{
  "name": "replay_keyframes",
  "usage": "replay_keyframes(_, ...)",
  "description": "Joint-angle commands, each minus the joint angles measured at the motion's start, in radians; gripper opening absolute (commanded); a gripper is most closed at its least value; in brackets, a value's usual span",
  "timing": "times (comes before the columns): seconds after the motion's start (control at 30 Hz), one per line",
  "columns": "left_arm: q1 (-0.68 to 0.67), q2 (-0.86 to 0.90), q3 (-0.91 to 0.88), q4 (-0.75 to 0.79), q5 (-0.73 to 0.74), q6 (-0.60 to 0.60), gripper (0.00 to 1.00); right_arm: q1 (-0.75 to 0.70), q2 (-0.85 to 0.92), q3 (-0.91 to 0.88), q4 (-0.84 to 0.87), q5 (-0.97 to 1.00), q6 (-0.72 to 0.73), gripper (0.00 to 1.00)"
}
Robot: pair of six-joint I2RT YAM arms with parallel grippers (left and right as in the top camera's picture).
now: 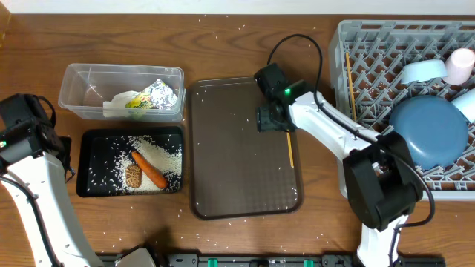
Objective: Sort waste into correct bins and load items into the dishwasher rack
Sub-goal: 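Return the right gripper to the tray and grasp the second chopstick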
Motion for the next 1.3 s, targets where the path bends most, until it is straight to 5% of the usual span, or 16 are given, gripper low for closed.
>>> replay_keyframes(0.0, 0.005, -0.002, -0.002, -0.003, -0.006, -0.006, 0.98, -0.004, 0.029, -0.003, -0.006, 0.026, 0.031, 0.71)
replay_keyframes(0.57, 0.005, -0.002, -0.002, -0.003, -0.006, -0.006, 0.98, -0.004, 0.117, -0.008, -0.029, 0.013, 0.028, 0.73)
replay_keyframes(0.87, 0.005, -0.002, -0.002, -0.003, -0.006, -0.006, 0.98, 0.003, 0.117, -0.014, -0.011, 0.004, 0.027, 0.39)
replay_keyframes(1.07, 0.005, -0.002, -0.002, -0.003, -0.006, -0.006, 0.98, 0.003, 0.117, -0.064, 0.054, 0.003, 0.027, 0.01)
replay_keyframes(1.27, 0.005, -0.002, -0.002, -0.003, -0.006, -0.006, 0.98, 0.002, 0.113, -0.056, 0.044, -0.008, 0.027, 0.01)
